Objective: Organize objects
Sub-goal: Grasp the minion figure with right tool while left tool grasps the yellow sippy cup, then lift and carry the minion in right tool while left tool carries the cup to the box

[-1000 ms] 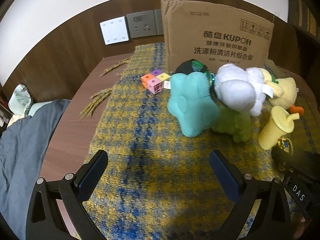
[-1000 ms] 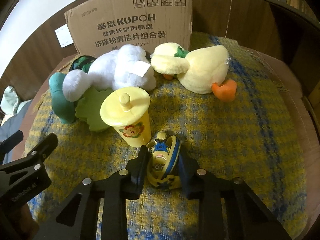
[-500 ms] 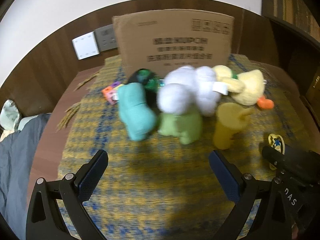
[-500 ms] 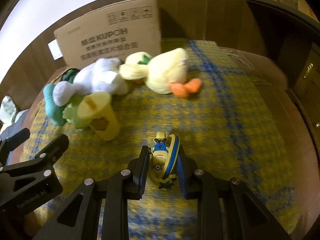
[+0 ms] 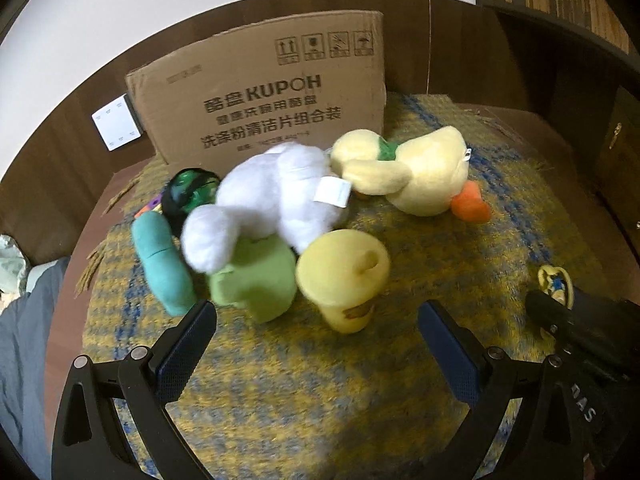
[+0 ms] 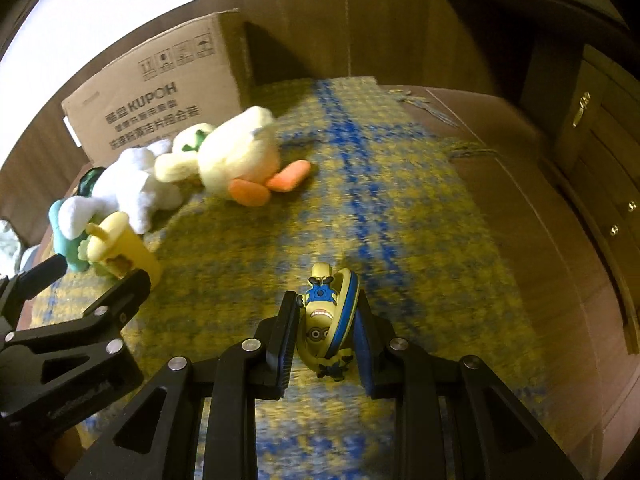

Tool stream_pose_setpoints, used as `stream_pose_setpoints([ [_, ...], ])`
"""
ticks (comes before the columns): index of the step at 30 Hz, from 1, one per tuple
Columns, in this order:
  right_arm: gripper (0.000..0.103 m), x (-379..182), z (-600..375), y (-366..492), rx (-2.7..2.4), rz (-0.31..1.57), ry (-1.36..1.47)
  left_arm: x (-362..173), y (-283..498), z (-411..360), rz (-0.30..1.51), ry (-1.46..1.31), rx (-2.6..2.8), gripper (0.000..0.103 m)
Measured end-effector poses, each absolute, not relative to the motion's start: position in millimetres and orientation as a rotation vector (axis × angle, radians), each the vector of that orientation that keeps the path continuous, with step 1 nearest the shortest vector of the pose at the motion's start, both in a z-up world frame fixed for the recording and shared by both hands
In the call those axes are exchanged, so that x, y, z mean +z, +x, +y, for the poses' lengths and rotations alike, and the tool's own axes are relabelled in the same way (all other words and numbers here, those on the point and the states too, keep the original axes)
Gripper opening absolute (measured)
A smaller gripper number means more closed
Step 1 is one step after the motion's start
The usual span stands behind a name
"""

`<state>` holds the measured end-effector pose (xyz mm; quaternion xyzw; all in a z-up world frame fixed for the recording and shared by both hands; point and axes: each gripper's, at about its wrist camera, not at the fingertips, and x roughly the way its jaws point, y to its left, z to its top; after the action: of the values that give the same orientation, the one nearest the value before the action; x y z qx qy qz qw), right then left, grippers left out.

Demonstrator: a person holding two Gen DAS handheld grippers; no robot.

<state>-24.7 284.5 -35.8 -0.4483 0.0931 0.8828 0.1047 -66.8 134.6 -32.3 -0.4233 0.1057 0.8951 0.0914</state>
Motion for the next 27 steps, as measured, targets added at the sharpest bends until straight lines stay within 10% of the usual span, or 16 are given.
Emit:
stream_pose_setpoints([
  [11,0.027,-42,299,-32,2.604,0.283,-1.332,-52,-82,153,0.324,-1.382,2.603,0.034],
  [27,0.027,-30,287,-28,2.629,0.249,-1.288,-40,-67,141,0.289,-1.337,2.615,0.032],
])
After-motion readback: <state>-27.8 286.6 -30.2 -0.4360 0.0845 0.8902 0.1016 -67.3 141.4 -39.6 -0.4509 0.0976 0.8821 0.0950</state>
